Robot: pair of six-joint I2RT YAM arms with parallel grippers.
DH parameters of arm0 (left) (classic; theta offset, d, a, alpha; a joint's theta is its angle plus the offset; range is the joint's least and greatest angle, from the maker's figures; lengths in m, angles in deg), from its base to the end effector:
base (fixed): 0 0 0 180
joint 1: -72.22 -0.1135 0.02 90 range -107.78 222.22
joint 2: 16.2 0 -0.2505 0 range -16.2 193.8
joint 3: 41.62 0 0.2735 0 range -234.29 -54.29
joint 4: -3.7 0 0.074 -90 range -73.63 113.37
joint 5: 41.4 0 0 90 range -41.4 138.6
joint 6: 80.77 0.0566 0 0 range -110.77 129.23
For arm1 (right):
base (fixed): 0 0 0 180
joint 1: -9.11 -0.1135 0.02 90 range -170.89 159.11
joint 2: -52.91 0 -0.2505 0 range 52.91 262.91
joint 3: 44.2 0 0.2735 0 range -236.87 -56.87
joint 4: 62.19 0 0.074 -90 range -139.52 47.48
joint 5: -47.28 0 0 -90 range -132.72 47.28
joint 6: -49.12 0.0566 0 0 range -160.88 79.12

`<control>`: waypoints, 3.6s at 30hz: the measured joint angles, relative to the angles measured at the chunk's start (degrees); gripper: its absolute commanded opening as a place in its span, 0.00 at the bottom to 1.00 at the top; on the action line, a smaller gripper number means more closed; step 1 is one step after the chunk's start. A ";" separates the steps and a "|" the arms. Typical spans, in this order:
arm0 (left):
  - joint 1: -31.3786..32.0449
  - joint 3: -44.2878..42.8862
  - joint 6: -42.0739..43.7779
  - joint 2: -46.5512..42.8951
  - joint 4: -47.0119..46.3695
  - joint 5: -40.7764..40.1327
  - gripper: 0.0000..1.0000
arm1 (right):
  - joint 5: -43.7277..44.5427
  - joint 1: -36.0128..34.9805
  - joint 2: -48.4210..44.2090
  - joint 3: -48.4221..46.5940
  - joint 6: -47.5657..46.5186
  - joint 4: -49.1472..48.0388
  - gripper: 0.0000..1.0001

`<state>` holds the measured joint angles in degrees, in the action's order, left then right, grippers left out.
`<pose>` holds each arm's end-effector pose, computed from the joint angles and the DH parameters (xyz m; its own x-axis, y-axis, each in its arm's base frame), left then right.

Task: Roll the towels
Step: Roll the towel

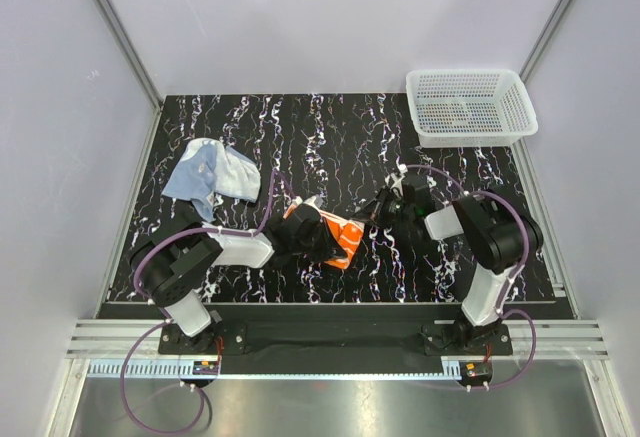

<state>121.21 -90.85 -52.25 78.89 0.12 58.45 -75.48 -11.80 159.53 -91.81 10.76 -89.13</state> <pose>0.2084 -0.2544 0.0794 -0.9370 -0.2418 -0.2521 0.0068 0.7091 -0.7050 0.3025 0.1484 0.0545 -0.8790 0.3701 -0.3006 -0.0632 0.5345 0.8428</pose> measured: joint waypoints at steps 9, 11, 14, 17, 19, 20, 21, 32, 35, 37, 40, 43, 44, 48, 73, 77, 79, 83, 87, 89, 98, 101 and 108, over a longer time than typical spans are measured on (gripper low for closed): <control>0.00 -0.04 0.20 0.02 -0.04 0.11 0.00 | 10.36 0.57 -22.95 -4.00 -8.68 26.84 0.36; 0.00 -0.04 0.20 0.02 -0.07 0.11 0.00 | 12.41 0.63 -28.46 -4.98 -9.90 30.93 0.43; 0.00 -0.04 0.20 0.02 -0.15 0.20 0.00 | 14.19 0.68 -35.54 -4.76 -10.75 35.47 0.59; 0.00 -0.04 0.20 0.13 -0.33 0.33 0.00 | 13.97 0.72 -39.36 -0.72 -10.14 36.06 0.70; -0.02 -0.04 0.20 0.31 -0.63 0.50 0.00 | 13.27 0.72 -39.98 4.02 -9.27 35.78 0.73; 0.00 -0.04 0.20 0.33 -0.68 0.55 0.00 | 12.90 0.68 -39.91 6.60 -8.59 35.52 0.74; 0.00 -0.04 0.20 0.35 -0.76 0.68 0.00 | 12.39 0.66 -39.89 8.98 -7.93 35.32 0.74; 0.00 -0.02 0.17 0.76 -1.73 1.14 0.00 | 8.76 -3.23 -29.18 13.92 -3.76 23.39 0.76; -0.02 0.42 0.17 0.76 -2.56 1.20 0.00 | 7.61 -3.67 -25.53 13.46 -2.60 18.14 0.76; -0.02 0.76 0.17 0.76 -3.28 1.31 0.00 | 7.13 -4.09 -22.84 12.79 -1.92 14.73 0.72; -0.02 1.53 0.17 0.76 -4.76 1.75 0.00 | 6.54 -4.96 -18.69 11.82 -1.14 10.12 0.63; 0.00 2.01 0.20 0.76 -5.70 2.14 0.00 | 6.03 -6.08 -14.88 11.08 -0.15 6.05 0.54; 0.00 2.16 0.20 0.76 -5.97 2.23 0.00 | 6.08 -6.58 -13.92 10.86 0.02 5.01 0.47; 0.00 2.23 0.20 0.76 -6.12 2.64 0.00 | 6.23 -8.22 -11.21 10.71 0.83 2.56 0.32; 16.09 -16.22 19.52 -3.91 27.65 -22.69 0.58 | 23.76 -12.20 -21.49 -8.17 -7.50 57.46 0.18; 20.68 -19.93 23.12 -3.72 31.85 -30.40 0.59 | 25.86 -14.03 -20.87 -12.39 -7.58 64.83 0.19; 22.91 -22.01 25.11 -3.10 32.72 -33.53 0.60 | 26.45 -14.67 -20.17 -14.64 -7.72 67.43 0.19; 26.43 -25.09 28.79 -0.79 32.76 -36.96 0.63 | 27.39 -14.99 -19.65 -16.59 -7.72 69.88 0.19; 28.04 -26.10 30.23 2.16 32.57 -38.64 0.63 | 27.58 -14.99 -19.65 -16.61 -7.69 71.43 0.18; 28.20 -26.12 30.42 3.78 32.65 -39.43 0.63 | 27.56 -14.99 -19.65 -16.63 -7.69 71.95 0.18; 28.46 -26.43 30.60 8.46 32.89 -42.03 0.57 | 27.34 -14.99 -20.00 -16.63 -7.43 72.41 0.17; 28.76 -26.43 30.45 8.92 32.85 -42.69 0.47 | 27.26 -14.99 -20.17 -16.63 -7.28 72.48 0.17; 29.09 -26.10 29.62 8.92 32.35 -43.32 0.05 | 27.12 -15.02 -20.20 -17.03 -7.23 72.52 0.18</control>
<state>150.30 -116.95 -22.63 87.81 32.47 15.13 -48.35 -26.82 139.34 -108.84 3.52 -16.61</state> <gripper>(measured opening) 0.144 0.179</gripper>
